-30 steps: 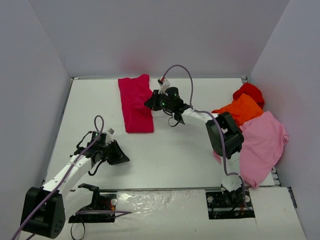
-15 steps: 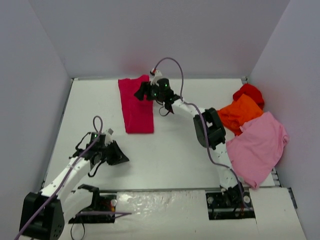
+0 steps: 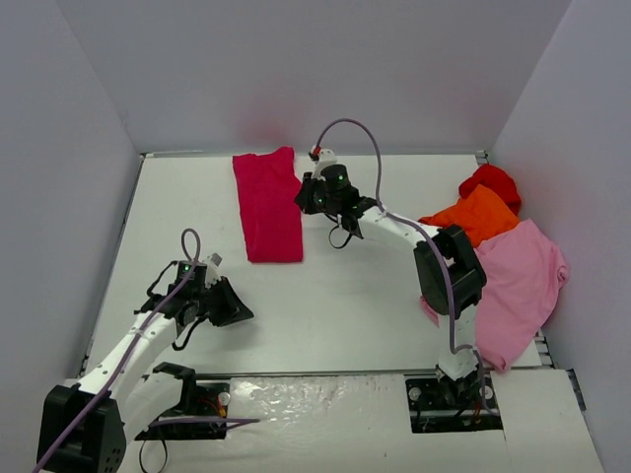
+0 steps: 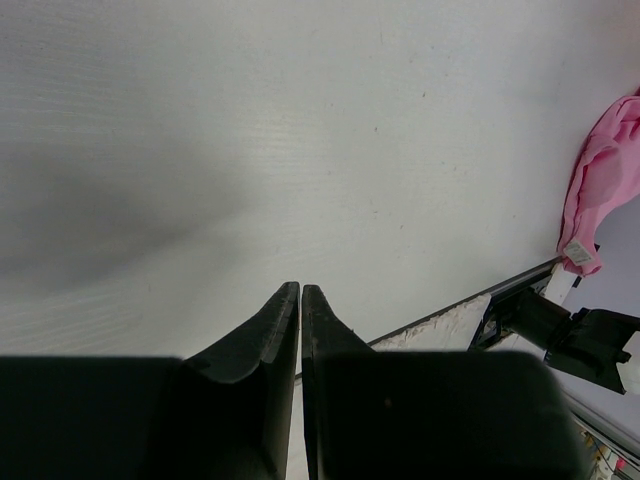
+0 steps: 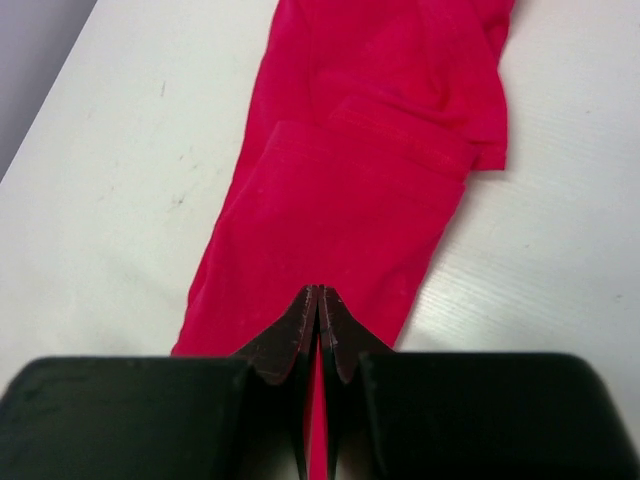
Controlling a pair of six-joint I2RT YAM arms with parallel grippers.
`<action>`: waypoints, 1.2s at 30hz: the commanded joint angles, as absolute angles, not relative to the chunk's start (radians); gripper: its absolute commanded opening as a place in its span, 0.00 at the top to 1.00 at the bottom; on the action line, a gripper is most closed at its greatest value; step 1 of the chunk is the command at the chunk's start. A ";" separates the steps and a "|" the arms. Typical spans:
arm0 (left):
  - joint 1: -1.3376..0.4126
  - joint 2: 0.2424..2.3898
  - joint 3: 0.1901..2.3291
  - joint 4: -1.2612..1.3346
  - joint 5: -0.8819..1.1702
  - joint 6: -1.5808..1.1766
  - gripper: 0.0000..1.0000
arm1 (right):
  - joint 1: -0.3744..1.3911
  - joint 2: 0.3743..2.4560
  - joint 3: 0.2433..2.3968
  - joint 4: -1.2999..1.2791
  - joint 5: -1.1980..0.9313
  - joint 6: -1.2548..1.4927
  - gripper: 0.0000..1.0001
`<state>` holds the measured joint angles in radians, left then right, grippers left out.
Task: Fold and stack the t-shirts
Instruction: Fold the folded rectangular tshirt in 1/3 of the way
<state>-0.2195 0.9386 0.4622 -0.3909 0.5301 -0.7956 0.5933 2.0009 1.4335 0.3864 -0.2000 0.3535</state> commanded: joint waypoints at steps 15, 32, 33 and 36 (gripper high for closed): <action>-0.216 0.829 0.481 -0.415 0.520 -0.823 0.96 | 0.730 2.282 1.761 0.327 -0.229 0.293 1.00; -0.213 0.783 0.536 -0.484 0.547 -0.815 0.96 | 0.870 2.040 1.081 0.363 -0.191 0.358 1.00; -0.214 0.777 0.541 -0.490 0.550 -0.818 0.96 | 0.897 2.022 1.048 0.368 -0.173 0.384 1.00; -0.215 0.750 0.565 -0.515 0.554 -0.819 0.96 | 0.979 1.916 0.887 0.363 -0.121 0.477 1.00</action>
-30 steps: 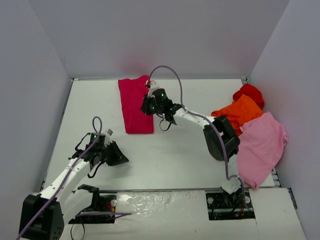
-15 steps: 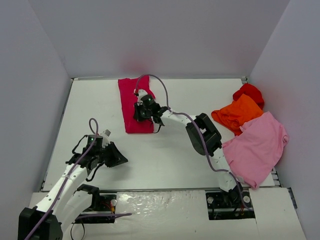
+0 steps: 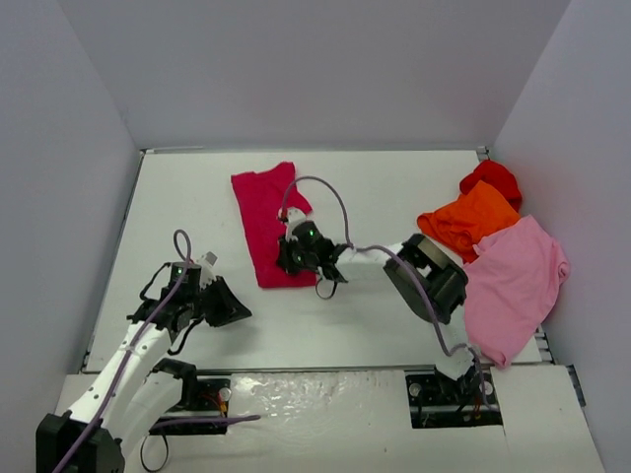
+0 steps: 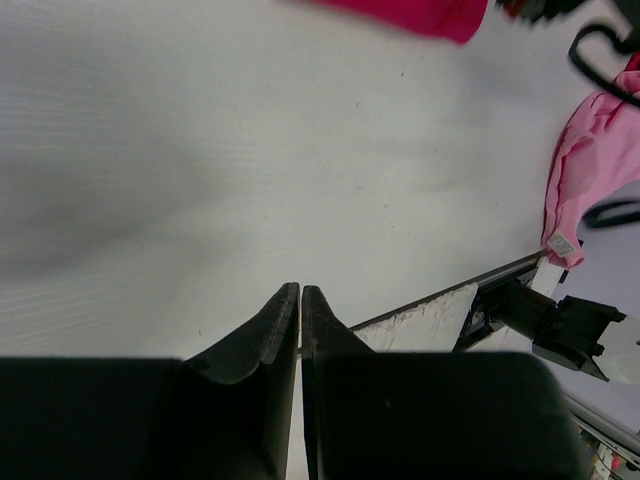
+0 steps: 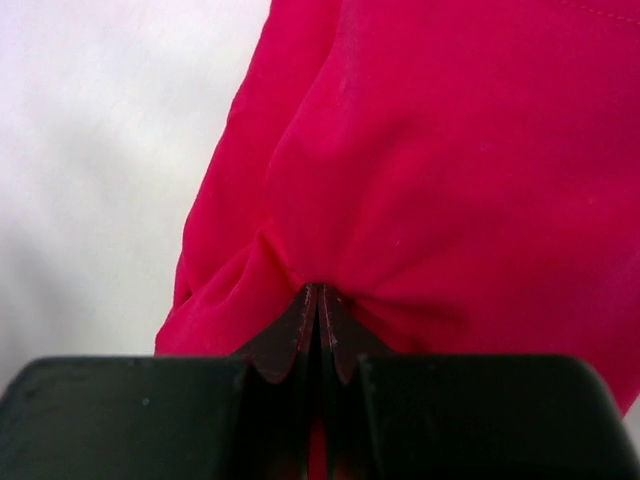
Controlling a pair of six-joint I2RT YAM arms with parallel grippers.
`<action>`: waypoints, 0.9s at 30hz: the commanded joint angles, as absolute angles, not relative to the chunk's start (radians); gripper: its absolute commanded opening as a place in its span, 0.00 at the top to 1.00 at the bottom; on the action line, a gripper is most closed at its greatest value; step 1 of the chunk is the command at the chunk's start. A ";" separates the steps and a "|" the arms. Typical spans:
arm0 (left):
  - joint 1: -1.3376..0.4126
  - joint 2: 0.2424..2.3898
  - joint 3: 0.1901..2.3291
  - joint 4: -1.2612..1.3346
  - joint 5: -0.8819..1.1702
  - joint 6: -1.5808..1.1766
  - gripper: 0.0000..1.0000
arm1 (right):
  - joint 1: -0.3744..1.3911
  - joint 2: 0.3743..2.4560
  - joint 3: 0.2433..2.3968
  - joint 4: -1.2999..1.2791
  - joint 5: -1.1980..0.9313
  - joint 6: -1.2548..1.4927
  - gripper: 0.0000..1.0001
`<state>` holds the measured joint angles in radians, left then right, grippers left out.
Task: Fold and stack the t-shirts
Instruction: Fold the folded rectangular tshirt in 1/3 of the way
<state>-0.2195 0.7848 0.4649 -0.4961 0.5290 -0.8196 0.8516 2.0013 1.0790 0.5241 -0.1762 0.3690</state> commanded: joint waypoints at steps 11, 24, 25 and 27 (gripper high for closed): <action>-0.213 0.666 0.589 -0.598 0.547 -0.818 0.96 | 1.247 1.623 0.715 0.213 0.132 0.741 1.00; -0.212 0.610 0.642 -0.776 0.570 -0.823 0.45 | 1.084 1.324 0.772 0.019 0.292 0.672 0.09; -0.212 0.611 0.642 -0.784 0.596 -0.833 0.44 | 1.065 1.317 0.756 0.001 0.274 0.681 0.09; -0.213 0.606 0.634 -0.802 0.650 -0.860 0.44 | 1.049 1.301 0.707 -0.038 0.242 0.703 0.10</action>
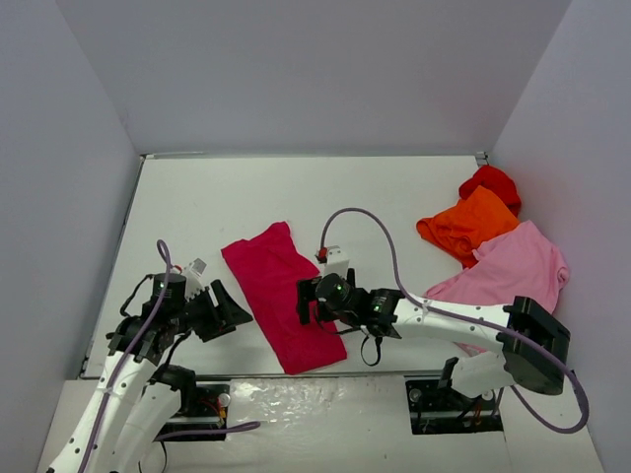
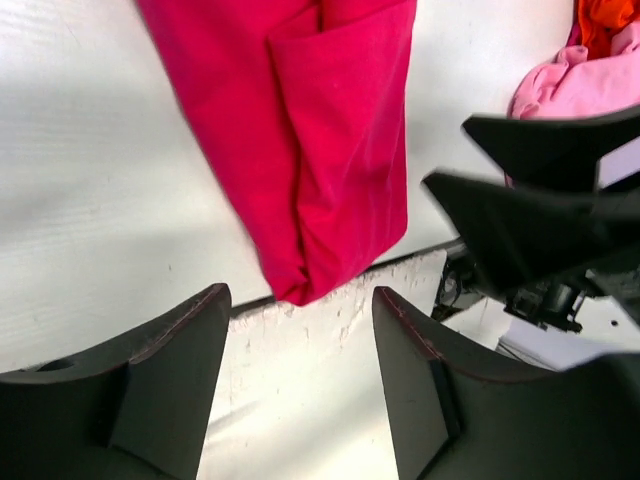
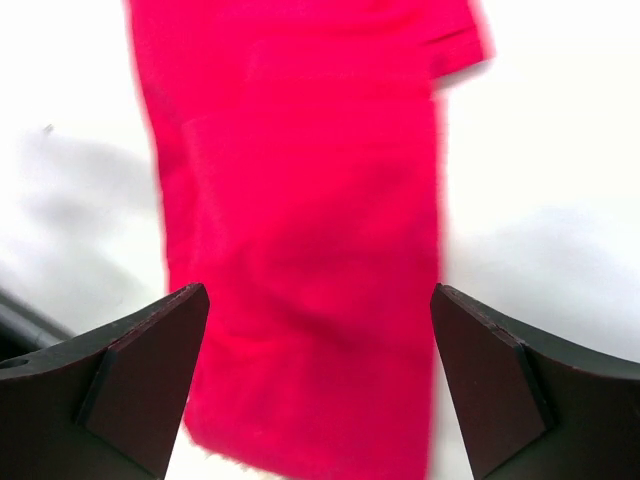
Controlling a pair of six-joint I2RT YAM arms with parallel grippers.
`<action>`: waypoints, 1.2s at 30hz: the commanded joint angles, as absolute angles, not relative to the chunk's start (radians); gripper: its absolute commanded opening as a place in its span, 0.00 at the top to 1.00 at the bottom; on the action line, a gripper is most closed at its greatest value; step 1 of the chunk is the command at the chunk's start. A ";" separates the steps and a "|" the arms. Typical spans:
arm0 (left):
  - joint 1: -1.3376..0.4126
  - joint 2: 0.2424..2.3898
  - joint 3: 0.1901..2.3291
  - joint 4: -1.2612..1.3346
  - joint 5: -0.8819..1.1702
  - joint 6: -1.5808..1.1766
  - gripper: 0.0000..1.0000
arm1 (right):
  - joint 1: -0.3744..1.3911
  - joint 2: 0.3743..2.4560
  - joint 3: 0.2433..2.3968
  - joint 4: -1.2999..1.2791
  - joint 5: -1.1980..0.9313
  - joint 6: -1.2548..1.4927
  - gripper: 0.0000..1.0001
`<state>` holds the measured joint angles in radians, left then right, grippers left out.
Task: Fold and stack the t-shirts
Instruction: Fold the folded rectangular tshirt in 1/3 of the way, then grab one side of the 2/3 rectangular tshirt with both arms
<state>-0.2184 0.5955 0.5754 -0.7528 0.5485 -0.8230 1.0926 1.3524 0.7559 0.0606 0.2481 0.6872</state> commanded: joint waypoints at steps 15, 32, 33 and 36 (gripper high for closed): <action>-0.215 0.637 0.516 -0.769 0.749 -0.946 0.43 | 1.140 0.947 0.338 -0.037 0.091 1.027 0.12; -0.217 0.743 0.366 -0.573 0.737 -0.959 0.43 | 1.153 1.334 0.347 0.324 -0.112 0.968 0.14; -0.218 0.746 0.363 -0.568 0.734 -0.960 0.43 | 1.160 1.340 0.353 0.314 -0.113 0.966 0.16; -0.216 0.771 0.366 -0.552 0.725 -0.955 0.43 | 1.187 1.338 0.371 0.266 -0.109 0.969 0.33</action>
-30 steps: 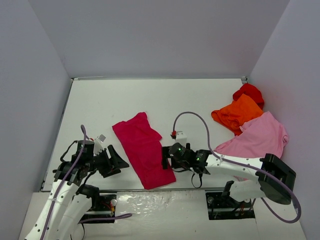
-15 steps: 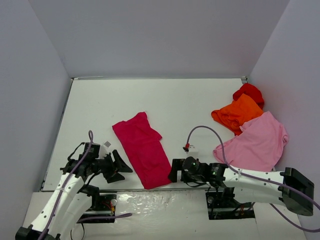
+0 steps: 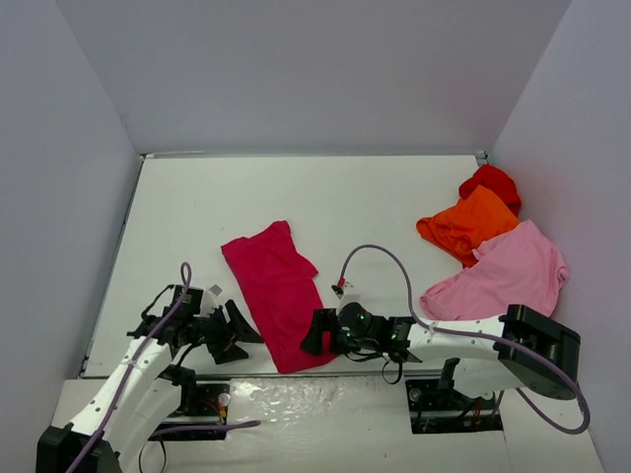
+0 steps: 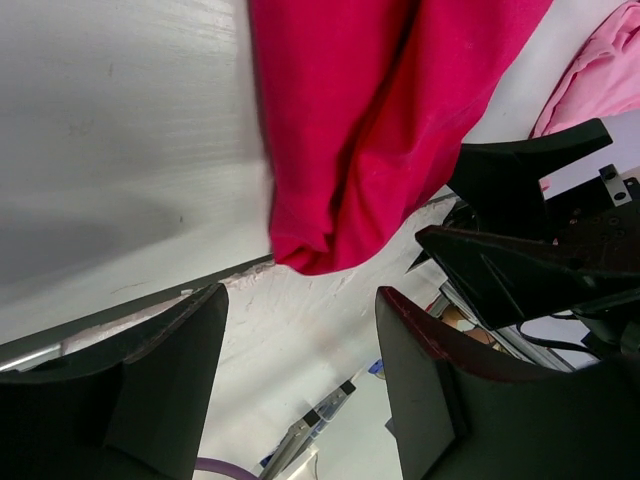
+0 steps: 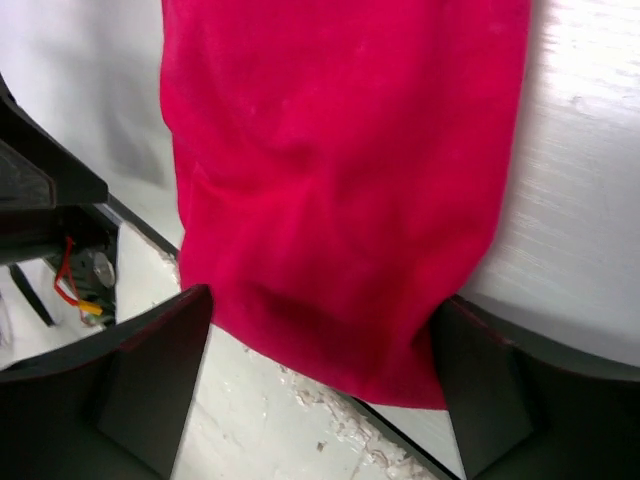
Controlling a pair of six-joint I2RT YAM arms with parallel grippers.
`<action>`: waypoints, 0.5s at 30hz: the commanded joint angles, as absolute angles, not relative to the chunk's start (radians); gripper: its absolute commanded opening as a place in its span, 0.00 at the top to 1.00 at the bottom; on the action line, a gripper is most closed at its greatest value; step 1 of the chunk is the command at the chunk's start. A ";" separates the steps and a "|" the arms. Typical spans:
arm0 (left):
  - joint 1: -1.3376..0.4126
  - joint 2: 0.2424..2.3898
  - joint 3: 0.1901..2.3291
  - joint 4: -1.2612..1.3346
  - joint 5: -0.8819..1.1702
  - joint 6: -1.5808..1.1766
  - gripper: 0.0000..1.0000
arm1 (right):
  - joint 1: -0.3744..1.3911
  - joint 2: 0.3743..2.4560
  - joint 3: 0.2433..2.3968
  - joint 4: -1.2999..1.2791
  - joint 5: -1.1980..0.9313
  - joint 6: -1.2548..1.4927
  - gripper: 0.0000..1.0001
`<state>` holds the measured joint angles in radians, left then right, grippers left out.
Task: Fold and stack the t-shirts
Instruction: Grab one side of the 2/3 rectangular tshirt with both arms
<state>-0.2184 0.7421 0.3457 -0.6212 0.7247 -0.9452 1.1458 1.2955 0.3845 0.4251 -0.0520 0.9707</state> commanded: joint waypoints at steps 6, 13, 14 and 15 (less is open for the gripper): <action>-0.217 0.817 0.373 -0.512 0.727 -0.950 0.43 | 1.237 1.238 0.361 0.204 -0.089 1.017 0.86; -0.219 0.841 0.384 -0.486 0.733 -0.951 0.43 | 1.238 1.228 0.432 0.160 -0.055 0.981 1.00; -0.218 0.847 0.387 -0.487 0.734 -0.948 0.43 | 1.238 1.241 0.452 0.156 -0.055 0.966 1.00; -0.218 0.848 0.391 -0.489 0.736 -0.946 0.43 | 1.239 1.254 0.467 0.153 -0.056 0.956 1.00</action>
